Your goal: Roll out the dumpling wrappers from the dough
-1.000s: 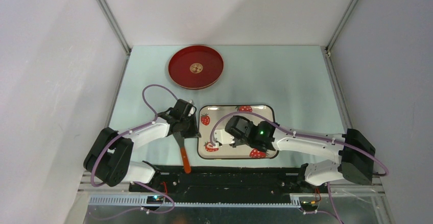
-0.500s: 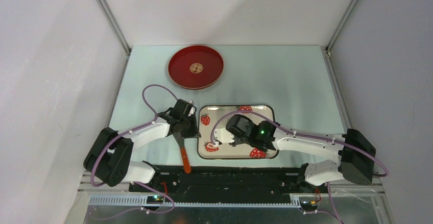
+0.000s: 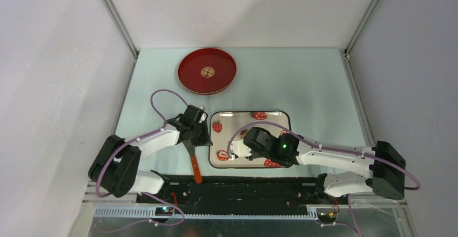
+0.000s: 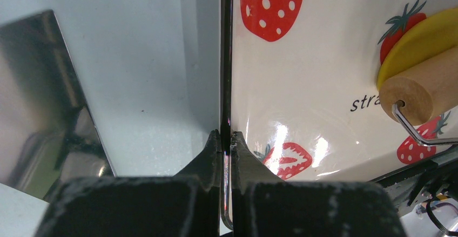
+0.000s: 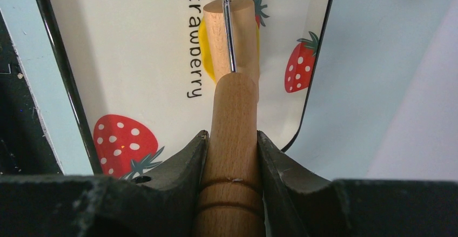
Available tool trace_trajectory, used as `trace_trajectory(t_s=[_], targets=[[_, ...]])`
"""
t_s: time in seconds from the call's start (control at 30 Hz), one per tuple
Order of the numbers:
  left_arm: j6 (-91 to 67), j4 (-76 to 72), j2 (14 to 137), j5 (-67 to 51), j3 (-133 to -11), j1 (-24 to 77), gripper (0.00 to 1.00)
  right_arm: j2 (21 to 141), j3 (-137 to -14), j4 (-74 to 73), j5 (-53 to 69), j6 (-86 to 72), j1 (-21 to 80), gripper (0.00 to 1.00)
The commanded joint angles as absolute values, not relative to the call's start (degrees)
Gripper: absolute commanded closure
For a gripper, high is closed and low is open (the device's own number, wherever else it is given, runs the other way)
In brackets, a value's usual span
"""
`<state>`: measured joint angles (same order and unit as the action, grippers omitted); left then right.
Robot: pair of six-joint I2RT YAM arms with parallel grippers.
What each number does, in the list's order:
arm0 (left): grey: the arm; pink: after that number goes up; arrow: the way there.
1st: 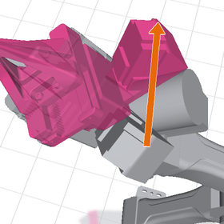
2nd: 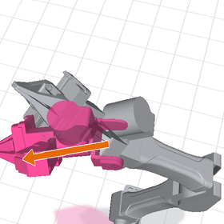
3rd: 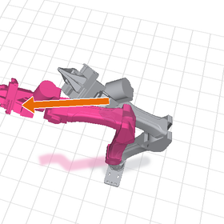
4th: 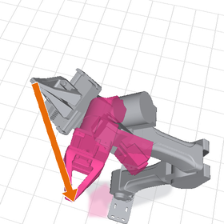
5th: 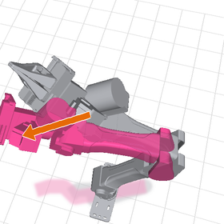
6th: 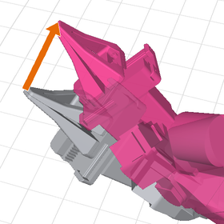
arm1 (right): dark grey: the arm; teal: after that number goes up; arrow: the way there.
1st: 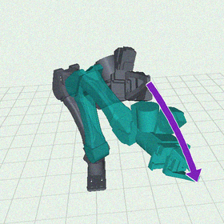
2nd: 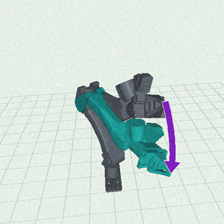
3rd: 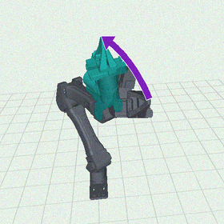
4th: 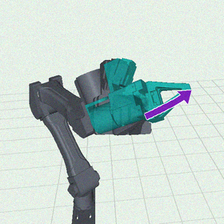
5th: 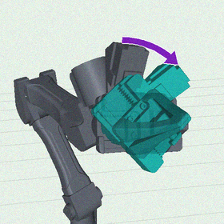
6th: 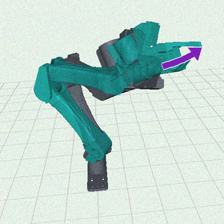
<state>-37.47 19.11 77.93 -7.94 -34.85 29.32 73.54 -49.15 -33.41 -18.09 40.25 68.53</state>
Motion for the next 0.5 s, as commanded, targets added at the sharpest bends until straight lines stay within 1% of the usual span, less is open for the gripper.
trace_trajectory(t_s=[0.0, 0.47], targets=[[-34.2, 25.0, 79.5, -0.2, -32.3, 28.1, 1.00, 77.7, -44.4, -46.1, 1.3, 34.7, 69.9, 1.00], [-34.0, 25.1, 79.9, -0.3, -32.5, 28.1, 1.00, 84.0, -44.7, -41.0, 2.5, 38.9, 63.1, 1.00]])
